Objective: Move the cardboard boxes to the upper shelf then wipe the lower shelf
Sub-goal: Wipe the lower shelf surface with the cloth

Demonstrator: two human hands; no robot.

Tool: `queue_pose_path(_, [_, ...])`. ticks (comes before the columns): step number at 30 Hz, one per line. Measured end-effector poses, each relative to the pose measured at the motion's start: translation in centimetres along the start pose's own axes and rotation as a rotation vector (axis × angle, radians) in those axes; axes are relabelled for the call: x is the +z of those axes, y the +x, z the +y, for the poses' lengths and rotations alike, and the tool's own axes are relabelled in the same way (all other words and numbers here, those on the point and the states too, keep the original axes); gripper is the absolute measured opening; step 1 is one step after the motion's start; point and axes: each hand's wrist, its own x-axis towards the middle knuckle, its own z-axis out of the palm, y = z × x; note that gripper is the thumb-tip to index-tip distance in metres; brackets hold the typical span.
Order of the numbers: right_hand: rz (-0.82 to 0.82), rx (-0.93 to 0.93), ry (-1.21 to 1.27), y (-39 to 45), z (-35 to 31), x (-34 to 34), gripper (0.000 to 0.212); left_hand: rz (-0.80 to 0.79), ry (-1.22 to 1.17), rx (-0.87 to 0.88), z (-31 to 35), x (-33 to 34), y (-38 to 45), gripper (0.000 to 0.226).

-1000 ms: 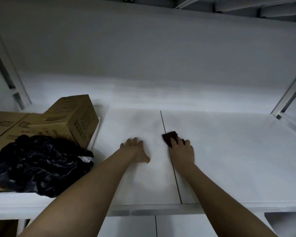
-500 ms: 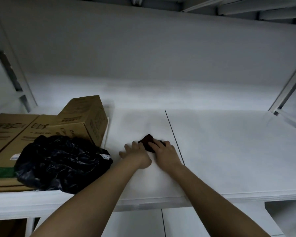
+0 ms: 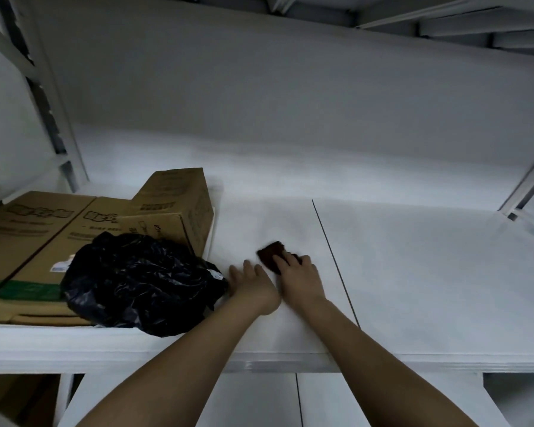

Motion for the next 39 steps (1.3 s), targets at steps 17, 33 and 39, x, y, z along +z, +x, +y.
queue_pose_path(17, [0.03, -0.196, 0.143, 2.3, -3.2, 0.4, 0.049, 0.127, -0.432, 0.063, -2.8, 1.0, -2.3, 0.075])
queue_pose_path(33, [-0.007, -0.156, 0.205, 5.9, -5.2, 0.4, 0.045, 0.027, -0.281, -0.013, -3.5, 1.1, -4.2, 0.073])
queue_pose_path(39, [-0.103, -0.475, 0.358, 4.4, -3.0, -0.8, 0.036, -0.04, -0.241, 0.029, -3.2, 1.0, -4.6, 0.077])
